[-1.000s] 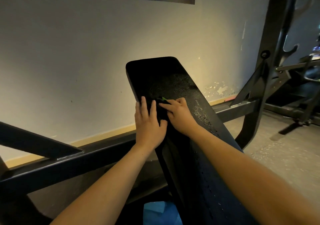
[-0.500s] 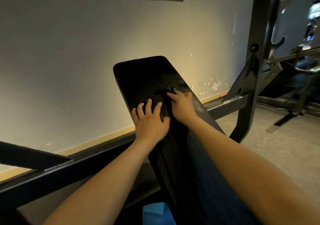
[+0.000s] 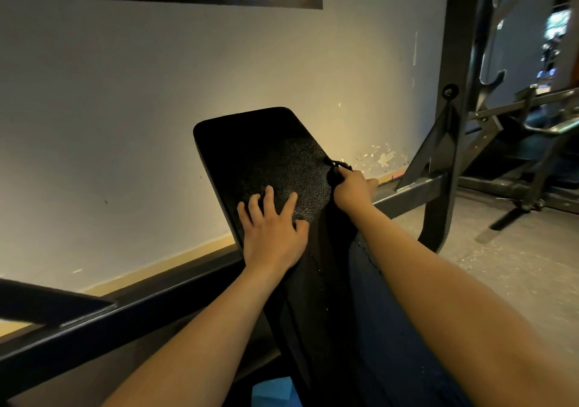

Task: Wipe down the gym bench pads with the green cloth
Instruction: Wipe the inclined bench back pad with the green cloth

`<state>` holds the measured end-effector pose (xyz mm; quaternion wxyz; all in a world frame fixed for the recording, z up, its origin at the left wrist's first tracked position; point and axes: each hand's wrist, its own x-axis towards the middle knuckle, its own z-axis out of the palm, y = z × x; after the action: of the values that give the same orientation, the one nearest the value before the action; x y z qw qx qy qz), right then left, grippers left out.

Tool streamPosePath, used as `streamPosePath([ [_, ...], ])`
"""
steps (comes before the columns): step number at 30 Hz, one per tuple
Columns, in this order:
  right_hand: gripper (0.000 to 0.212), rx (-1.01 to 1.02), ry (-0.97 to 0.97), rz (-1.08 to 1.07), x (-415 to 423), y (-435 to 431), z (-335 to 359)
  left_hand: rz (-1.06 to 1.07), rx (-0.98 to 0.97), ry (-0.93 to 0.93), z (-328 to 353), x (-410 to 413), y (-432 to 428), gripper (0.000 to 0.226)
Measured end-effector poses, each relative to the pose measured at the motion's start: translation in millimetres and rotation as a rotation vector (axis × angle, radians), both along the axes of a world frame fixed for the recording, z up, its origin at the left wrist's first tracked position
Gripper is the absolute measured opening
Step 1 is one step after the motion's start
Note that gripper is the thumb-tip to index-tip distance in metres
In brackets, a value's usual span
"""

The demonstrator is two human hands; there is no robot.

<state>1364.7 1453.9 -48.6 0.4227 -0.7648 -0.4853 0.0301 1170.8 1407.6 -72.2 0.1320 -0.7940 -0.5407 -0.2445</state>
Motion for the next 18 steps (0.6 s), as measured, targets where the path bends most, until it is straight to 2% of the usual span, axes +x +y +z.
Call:
streamPosePath([
  [3, 0.059, 0.016, -0.107, 0.056, -25, 0, 8, 0.000, 0.010, -0.010, 0, 1, 0, 0.061],
  [7, 0.050, 0.101, -0.335, 0.376, -62, 5, 12, 0.000, 0.034, -0.016, 0, -1, -1, 0.064],
  [10, 0.045, 0.134, -0.389, 0.533, -58, -5, 7, -0.018, 0.062, -0.034, -1, -4, 0, 0.060],
  [14, 0.052, 0.135, -0.366, 0.283, -17, -24, -17, -0.040, 0.039, -0.048, -3, -7, 2, 0.056],
  [18, 0.058, 0.022, -0.198, 0.042, 20, -44, -38, -0.045, 0.061, -0.063, -6, -7, 2, 0.056],
])
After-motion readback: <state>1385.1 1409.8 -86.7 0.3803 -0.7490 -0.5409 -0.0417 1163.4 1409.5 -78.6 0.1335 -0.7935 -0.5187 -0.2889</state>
